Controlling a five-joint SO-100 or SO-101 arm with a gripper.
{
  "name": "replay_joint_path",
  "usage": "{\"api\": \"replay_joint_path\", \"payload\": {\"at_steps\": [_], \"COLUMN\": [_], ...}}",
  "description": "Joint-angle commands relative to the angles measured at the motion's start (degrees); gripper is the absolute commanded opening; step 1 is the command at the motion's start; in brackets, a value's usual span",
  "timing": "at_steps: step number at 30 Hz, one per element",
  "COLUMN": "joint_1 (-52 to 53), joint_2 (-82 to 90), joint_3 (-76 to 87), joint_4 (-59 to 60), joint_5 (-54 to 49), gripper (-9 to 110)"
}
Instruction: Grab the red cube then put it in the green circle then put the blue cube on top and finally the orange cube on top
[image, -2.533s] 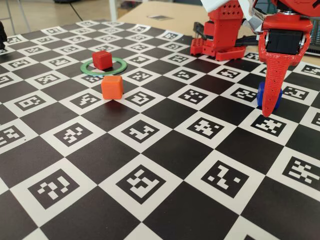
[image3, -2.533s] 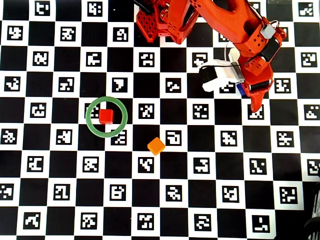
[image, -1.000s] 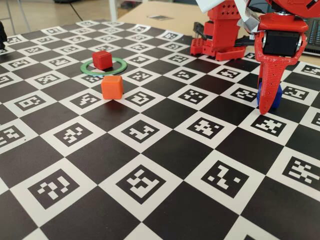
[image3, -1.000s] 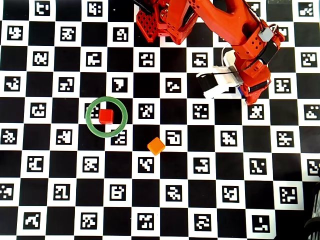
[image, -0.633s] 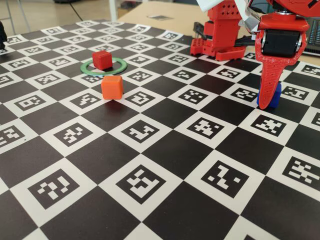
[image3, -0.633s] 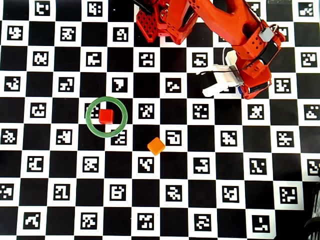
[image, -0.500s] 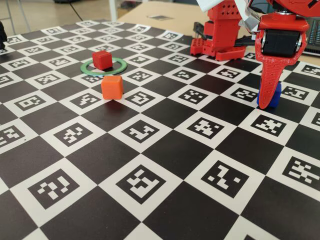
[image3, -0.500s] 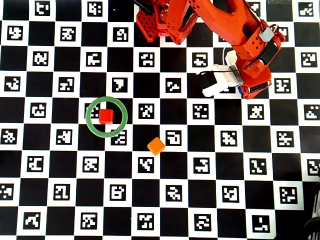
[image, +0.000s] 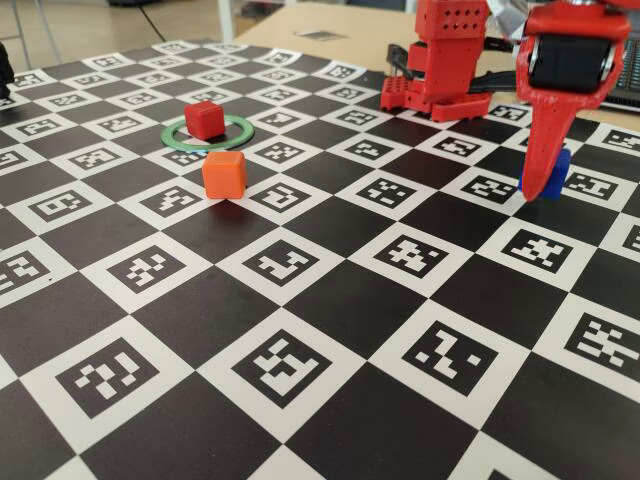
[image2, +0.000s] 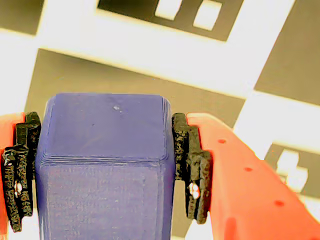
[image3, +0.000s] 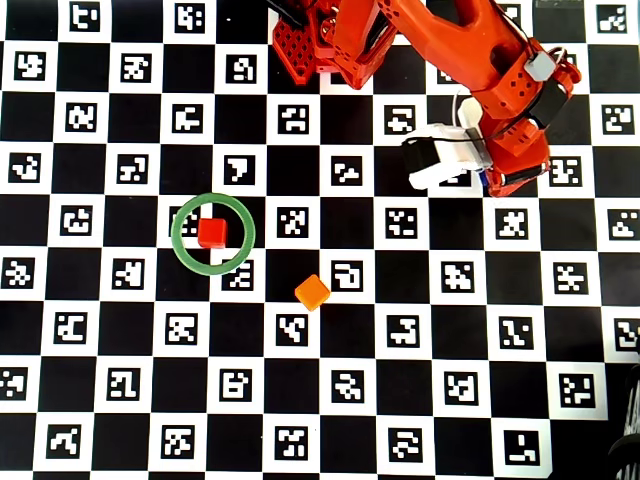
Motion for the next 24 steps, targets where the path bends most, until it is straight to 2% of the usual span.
{"api": "replay_joint_path", "payload": {"at_steps": [1, 8, 17, 24], "joint_1": [1.7, 11.3, 33.8, 52.4], "joint_2": [1.8, 1.7, -0.4, 0.8], "joint_3": [-11.1, -25.8, -39.4, -43.7], "joint_4": [8.8, 19.9, 30.8, 34.3], "joint_5": [-2.1, -11.2, -31.3, -40.9], "gripper": [-3, -4, -5, -6]}}
